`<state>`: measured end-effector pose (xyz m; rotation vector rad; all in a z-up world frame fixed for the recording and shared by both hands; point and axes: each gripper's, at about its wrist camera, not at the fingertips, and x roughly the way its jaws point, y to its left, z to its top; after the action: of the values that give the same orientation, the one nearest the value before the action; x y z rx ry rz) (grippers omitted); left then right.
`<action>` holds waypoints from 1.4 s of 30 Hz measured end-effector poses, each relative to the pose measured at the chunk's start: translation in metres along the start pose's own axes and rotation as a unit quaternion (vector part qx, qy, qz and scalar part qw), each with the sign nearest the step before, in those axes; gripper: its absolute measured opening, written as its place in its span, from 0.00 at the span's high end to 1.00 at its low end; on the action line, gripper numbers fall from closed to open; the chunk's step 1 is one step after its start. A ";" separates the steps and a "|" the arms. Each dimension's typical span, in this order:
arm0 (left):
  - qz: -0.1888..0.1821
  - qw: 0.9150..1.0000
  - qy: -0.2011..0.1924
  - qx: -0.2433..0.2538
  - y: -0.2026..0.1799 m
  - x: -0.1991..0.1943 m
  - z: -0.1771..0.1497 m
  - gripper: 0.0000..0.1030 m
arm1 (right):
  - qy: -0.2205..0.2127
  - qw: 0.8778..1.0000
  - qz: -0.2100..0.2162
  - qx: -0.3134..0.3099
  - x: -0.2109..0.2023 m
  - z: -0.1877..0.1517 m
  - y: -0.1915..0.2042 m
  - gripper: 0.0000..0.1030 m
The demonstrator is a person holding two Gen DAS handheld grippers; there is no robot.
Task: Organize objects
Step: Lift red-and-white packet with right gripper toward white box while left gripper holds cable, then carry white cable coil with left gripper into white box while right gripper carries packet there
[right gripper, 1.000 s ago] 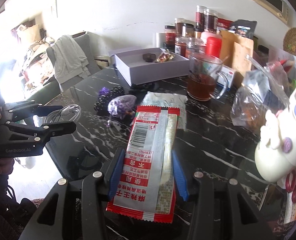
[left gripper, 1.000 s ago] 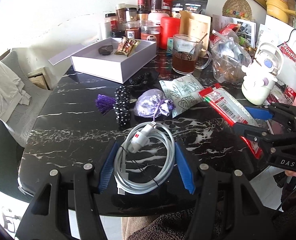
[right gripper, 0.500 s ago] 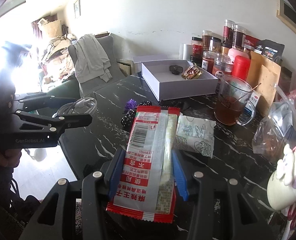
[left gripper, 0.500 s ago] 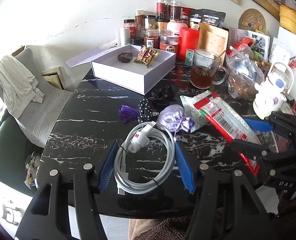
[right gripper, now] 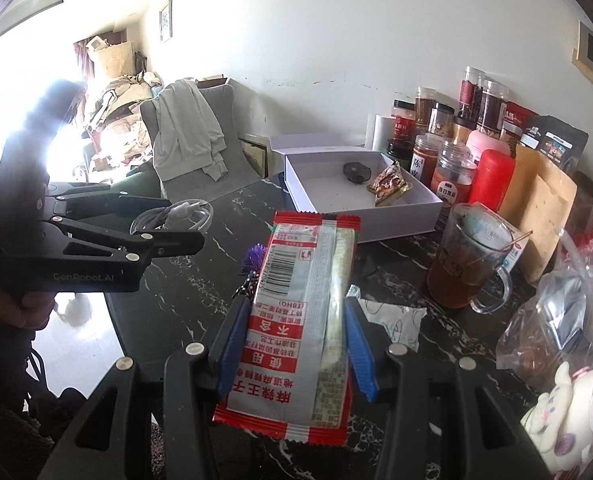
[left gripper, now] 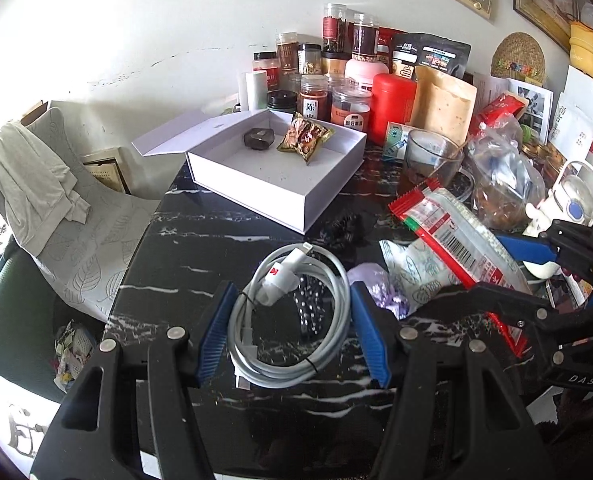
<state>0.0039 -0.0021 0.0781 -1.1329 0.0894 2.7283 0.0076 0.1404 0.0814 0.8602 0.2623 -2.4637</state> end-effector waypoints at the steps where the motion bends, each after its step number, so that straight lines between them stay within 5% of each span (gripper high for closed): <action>1: -0.001 1.000 0.000 0.000 0.002 0.002 0.005 0.45 | -0.002 1.000 0.000 -0.002 0.001 0.004 -0.001 0.54; 42: 0.025 0.999 0.004 0.028 0.056 0.143 0.185 0.45 | -0.024 0.999 -0.030 -0.035 0.104 0.135 -0.071 0.54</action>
<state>-0.2343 -0.0128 0.1065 -1.1414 0.1975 2.7470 -0.1705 0.1126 0.1227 0.7735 0.3598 -2.5107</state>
